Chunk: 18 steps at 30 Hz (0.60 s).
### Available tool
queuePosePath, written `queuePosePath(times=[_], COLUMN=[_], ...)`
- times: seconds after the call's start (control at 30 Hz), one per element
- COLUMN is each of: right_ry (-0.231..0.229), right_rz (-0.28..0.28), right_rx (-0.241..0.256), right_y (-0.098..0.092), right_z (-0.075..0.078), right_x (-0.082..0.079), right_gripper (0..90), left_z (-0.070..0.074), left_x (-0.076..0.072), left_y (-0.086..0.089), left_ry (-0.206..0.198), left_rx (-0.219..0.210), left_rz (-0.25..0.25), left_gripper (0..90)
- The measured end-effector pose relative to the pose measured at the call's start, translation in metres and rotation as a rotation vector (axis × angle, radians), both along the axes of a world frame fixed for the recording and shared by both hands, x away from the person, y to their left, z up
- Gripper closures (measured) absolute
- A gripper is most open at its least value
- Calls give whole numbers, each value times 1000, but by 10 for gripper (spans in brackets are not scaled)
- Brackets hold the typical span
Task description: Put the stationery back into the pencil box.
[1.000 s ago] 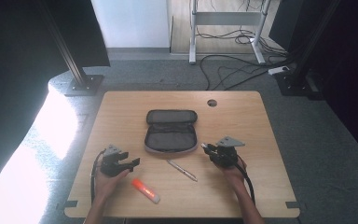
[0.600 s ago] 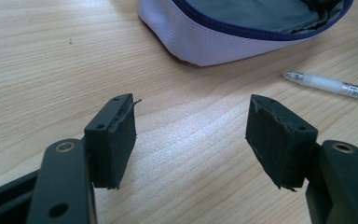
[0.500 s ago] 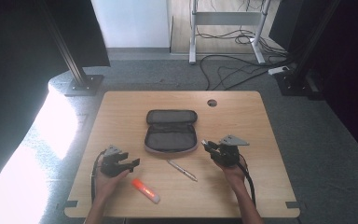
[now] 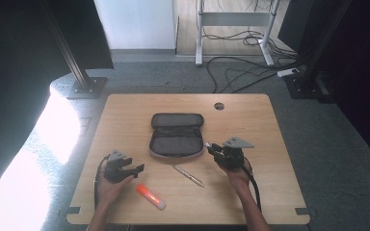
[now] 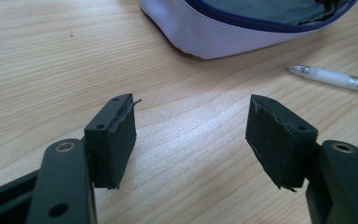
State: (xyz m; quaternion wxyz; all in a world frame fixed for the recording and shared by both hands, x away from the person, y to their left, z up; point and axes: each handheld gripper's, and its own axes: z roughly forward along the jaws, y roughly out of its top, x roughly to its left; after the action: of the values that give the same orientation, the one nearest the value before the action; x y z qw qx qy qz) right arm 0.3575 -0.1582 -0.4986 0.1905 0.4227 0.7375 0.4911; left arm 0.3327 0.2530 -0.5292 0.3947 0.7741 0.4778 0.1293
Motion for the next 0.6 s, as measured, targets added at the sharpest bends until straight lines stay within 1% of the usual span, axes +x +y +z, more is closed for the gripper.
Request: queuePosePath(times=[0.17,0.27,0.33,0.4,0.5,0.6], right_ry=[10,17,28,38,38,34], right_rz=[-19,-32,-37,-39,-40,-44], right_rx=[-4,-3,-11,-16,-25,-31], right_y=[8,12,16,20,27,30], right_z=[1,-1,-3,-3,0,3], right_x=[8,12,15,17,21,24], right_gripper=[726,727,726,726,726,726], left_z=[0,0,0,-1,0,1], left_x=[-1,-1,-1,0,-1,-2], left_y=[1,-1,-1,-1,-1,0], left_ry=[4,0,5,7,5,0], left_rx=[-23,-2,-14,-17,-30,-42], left_rz=[-7,-11,-10,-22,-25,-27], left_gripper=[336,335,335,335,335,336])
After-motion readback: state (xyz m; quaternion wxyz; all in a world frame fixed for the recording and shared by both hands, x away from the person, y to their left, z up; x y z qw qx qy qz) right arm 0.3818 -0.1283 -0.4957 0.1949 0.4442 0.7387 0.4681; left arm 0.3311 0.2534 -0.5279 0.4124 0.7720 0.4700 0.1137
